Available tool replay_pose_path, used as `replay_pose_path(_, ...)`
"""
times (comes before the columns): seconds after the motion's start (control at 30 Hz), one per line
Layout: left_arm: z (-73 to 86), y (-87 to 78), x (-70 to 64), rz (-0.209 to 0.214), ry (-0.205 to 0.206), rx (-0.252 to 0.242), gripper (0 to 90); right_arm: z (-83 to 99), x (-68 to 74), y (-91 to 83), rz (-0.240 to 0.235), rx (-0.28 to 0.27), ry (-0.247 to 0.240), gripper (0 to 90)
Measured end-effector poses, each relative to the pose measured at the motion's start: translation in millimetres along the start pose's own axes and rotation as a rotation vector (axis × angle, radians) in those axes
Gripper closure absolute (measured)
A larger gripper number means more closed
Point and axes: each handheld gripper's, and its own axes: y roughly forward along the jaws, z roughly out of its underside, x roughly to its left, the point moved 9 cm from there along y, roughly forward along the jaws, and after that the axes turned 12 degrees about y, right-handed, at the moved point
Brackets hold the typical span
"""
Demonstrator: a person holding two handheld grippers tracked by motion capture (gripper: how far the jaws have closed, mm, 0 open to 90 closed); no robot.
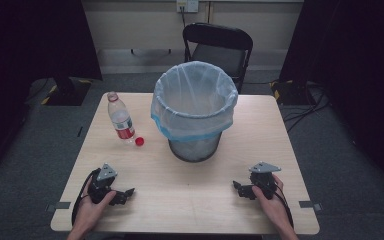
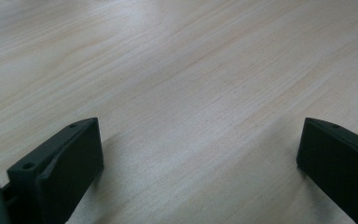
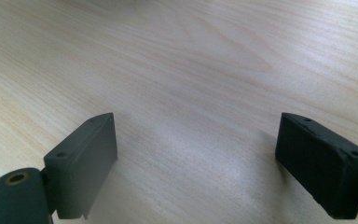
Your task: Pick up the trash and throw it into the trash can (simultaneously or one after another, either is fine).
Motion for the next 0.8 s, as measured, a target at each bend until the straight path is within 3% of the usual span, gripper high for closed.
replay_pose_path(0.23, 0.0, -0.7, 1.3, -0.002, 0.005, -0.003, 1.9, 0.0, 0.0, 0.0, 0.000, 0.000, 0.000, 11.8)
replay_pose_path(0.3, -0.1, -2.4, 3.1, -0.013, -0.010, -0.004, 7.5, 0.0, 0.0, 0.0, 0.000, 0.000, 0.000, 11.9)
replay_pose_path(0.33, -1.2, -5.6, 6.1, -0.019, -0.036, -0.016, 12.8, 0.0, 0.0, 0.0, 0.000, 0.000, 0.000, 11.8)
replay_pose_path(0.37, -1.2, -5.6, 6.1, -0.019, -0.036, -0.016, 18.6, 0.0, 0.0, 0.0, 0.000, 0.000, 0.000, 11.8)
replay_pose_path(0.43, -3.4, -8.6, 8.1, 0.004, -0.069, -0.030, 18.9, 0.0, 0.0, 0.0, 0.000, 0.000, 0.000, 11.8)
replay_pose_path(0.47, -6.0, -13.8, 12.8, -0.019, -0.063, -0.038, 17.4, -0.2, -0.1, 0.1, -0.001, -0.001, -0.002, 11.8)
replay_pose_path(0.57, -10.4, -19.1, 18.3, -0.035, -0.063, -0.052, 21.1, 0.0, 0.0, 0.0, 0.000, 0.000, 0.000, 11.8)
replay_pose_path(0.6, -14.4, -23.9, 23.7, -0.038, -0.080, -0.073, 20.7, 0.0, 0.0, 0.0, 0.000, 0.000, 0.000, 11.8)
replay_pose_path(0.73, -16.7, -27.9, 31.1, -0.043, -0.071, -0.089, 20.0, -0.1, 0.0, 0.0, 0.000, 0.000, 0.000, 11.8)
replay_pose_path(0.8, -17.3, -27.5, 34.3, -0.026, -0.070, -0.093, 19.2, -0.2, -0.1, 0.1, 0.000, -0.001, -0.002, 11.8)
